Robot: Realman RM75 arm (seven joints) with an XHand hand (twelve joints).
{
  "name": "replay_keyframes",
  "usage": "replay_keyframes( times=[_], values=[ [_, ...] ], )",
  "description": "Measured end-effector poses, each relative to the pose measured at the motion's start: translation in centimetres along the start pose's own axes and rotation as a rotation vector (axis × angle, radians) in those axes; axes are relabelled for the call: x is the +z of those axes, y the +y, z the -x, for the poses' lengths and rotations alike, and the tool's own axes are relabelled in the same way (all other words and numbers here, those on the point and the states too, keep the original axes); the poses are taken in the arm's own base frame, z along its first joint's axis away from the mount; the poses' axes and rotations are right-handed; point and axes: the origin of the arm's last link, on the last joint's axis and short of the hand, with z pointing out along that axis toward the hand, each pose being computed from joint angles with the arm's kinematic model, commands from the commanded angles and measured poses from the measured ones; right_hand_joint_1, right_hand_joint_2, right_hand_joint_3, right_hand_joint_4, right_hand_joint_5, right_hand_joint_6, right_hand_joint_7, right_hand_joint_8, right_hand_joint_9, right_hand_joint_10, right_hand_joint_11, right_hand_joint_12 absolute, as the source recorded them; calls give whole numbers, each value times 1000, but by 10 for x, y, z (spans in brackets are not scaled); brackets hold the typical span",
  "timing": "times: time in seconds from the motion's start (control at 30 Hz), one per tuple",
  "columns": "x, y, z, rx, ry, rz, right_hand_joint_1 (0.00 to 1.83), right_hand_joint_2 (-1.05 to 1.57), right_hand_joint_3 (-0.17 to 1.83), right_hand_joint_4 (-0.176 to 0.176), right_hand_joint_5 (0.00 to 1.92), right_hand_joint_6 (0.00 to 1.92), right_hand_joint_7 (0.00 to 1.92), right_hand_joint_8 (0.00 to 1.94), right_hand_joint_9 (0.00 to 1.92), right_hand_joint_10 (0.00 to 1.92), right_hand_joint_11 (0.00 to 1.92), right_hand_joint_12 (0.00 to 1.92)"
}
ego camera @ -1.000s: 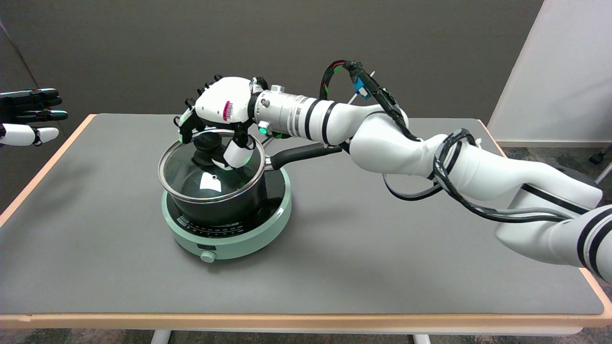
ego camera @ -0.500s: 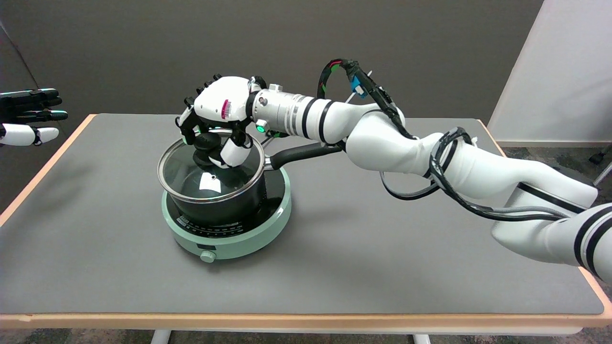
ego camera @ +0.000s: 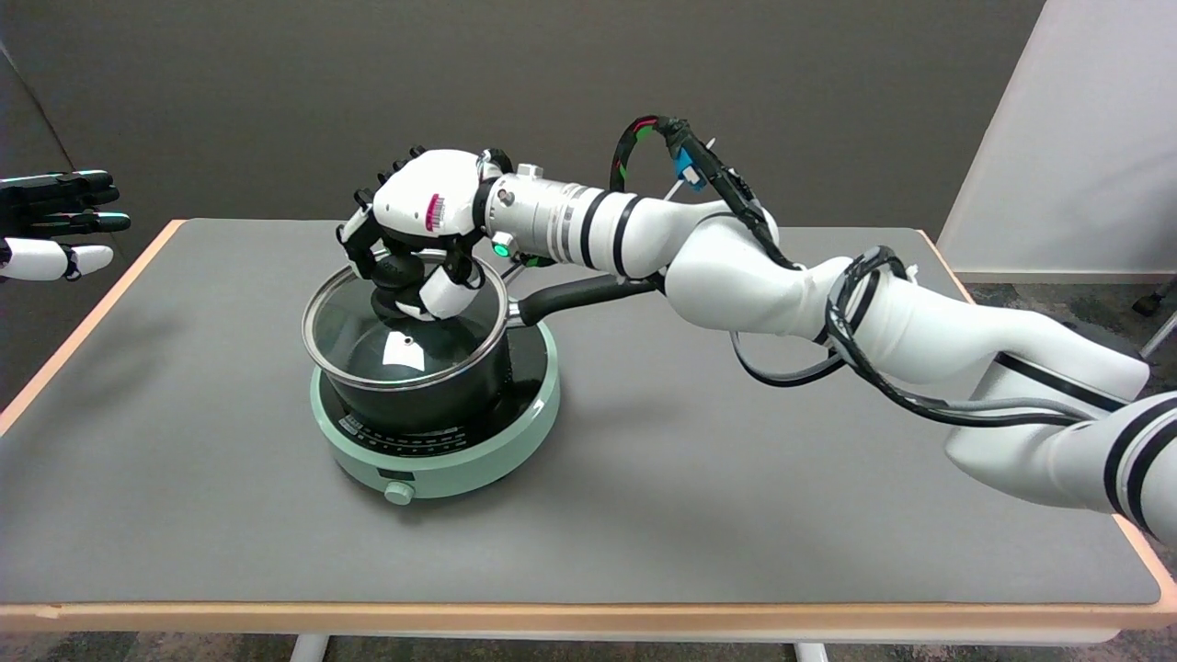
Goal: Pick up the pot lid.
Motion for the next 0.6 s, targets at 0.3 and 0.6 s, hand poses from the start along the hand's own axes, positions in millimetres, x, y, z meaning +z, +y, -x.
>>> replay_keyframes(
  times=[0.3, 0.6],
  values=[
    [0, -2, 0, 1, 4, -4, 1356, 882, 544, 176, 737, 1184, 904, 1272, 857, 1195, 618, 1518],
    [-1, -2, -1, 0, 12, -5, 1357, 866, 596, 176, 700, 1224, 892, 1315, 834, 1324, 600, 1536]
  ],
)
